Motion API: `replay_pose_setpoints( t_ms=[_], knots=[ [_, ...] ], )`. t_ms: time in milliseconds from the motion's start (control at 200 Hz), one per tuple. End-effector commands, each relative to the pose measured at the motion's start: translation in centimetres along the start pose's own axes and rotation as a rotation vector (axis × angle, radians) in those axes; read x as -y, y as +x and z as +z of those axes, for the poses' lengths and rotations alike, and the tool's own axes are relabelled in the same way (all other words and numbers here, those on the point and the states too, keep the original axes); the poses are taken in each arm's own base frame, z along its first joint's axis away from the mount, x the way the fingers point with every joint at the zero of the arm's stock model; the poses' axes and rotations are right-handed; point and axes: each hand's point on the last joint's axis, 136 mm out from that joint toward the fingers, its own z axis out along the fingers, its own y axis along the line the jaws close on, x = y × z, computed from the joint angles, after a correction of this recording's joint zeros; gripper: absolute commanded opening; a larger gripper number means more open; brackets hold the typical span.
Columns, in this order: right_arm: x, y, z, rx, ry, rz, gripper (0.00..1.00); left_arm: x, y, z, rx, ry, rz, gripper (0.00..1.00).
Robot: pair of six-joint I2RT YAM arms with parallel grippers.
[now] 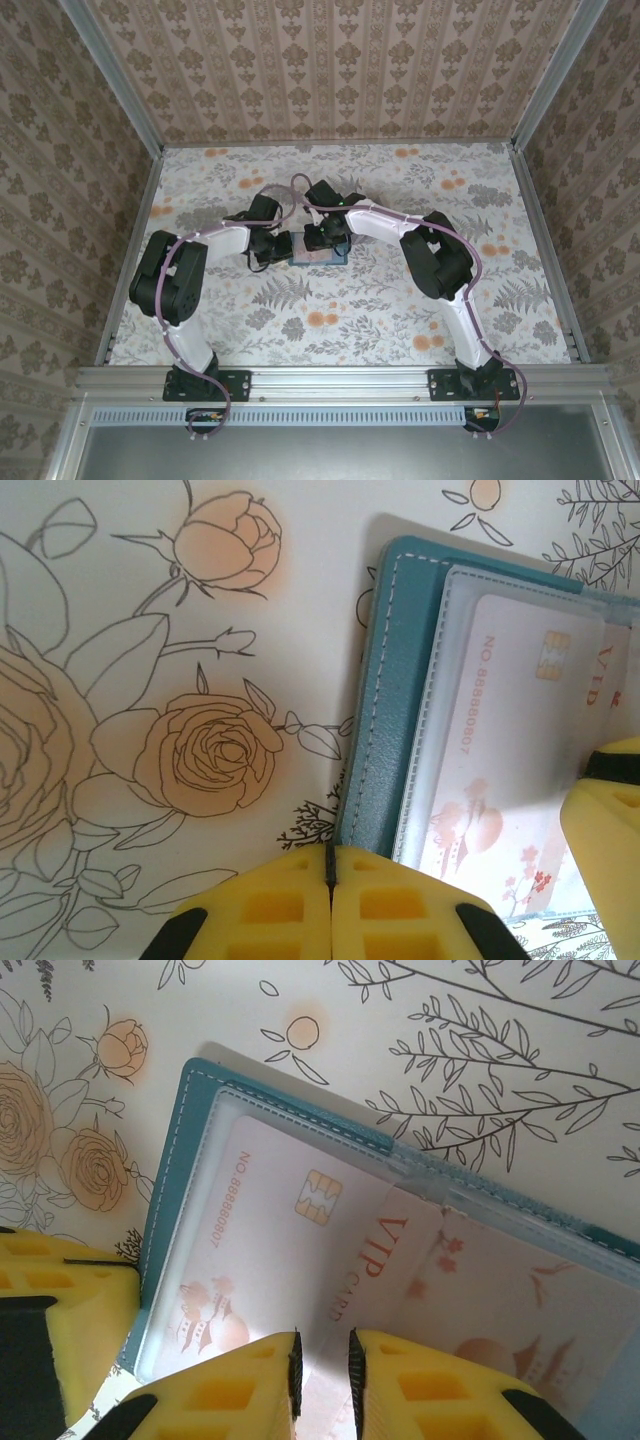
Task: Put the credit cards into the card holder
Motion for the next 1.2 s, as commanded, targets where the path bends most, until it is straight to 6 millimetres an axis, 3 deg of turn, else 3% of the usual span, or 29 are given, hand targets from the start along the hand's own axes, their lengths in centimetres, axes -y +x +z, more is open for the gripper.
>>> replay_pose_setpoints(
  t_ms=[0,190,395,540,835,1195],
  knots=[
    [0.5,0.9,0.1,-0.033,0.041,0.013,0.23,-2.5,4.6,3.6,-0.152,-0.057,-0.018,0.06],
    [0.0,1.8,1.4,-0.06,0.037,0.013,0.23,-2.5,4.6,3.5,-0.149,-0.056,-0.019,0.06],
    [-2.0,2.4,2.5,-0.079,-0.023,0.017,0.23,-2.0,4.3,3.8,-0.151,-0.043,-0.016,0.06],
    [-2.7,2.4,2.2,-0.079,-0.046,0.013,0.23,-1.9,4.2,3.7,-0.149,-0.046,-0.013,0.06],
    [-2.0,0.4,-1.6,0.001,-0.017,-0.015,0.25,-2.5,4.5,3.5,-0.147,-0.06,-0.018,0.06],
    [0.8,1.5,-0.9,-0.037,0.083,-0.006,0.26,-2.9,4.6,3.4,-0.147,-0.075,-0.022,0.06]
  ],
)
